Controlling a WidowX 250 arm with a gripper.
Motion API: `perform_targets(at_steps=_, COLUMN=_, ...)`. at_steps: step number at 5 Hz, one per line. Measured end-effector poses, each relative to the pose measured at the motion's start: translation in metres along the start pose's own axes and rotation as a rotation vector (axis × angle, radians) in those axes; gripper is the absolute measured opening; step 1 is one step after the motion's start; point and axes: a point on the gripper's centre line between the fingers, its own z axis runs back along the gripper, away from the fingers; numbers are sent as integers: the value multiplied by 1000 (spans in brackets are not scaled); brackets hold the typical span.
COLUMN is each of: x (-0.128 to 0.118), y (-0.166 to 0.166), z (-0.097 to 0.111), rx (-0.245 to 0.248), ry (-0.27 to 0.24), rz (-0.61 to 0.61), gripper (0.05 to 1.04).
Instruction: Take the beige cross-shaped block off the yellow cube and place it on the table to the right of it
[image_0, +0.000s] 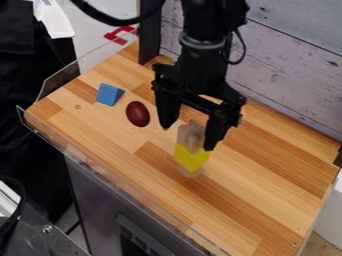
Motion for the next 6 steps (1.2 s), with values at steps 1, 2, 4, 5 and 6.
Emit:
perform_targets(at_steps=1, x=1, y=0, z=-9, rx=2, ry=21, rz=7, gripper=968)
perform_targets(at_steps=2, x=1, y=0, z=-14, rx=-8, ry=30, rz=14, gripper=689)
perform_targets(at_steps=4, x=0, y=3, z=-15, rx=-9, ry=44, rz=26, gripper=465)
perform_targets(at_steps=5, x=-3, y=5, z=-13, rx=4, ry=55, rz=31, gripper=464)
perform_targets(at_steps=6, x=0, y=0, z=4, rx=17, ry=9, rz=17, gripper=465)
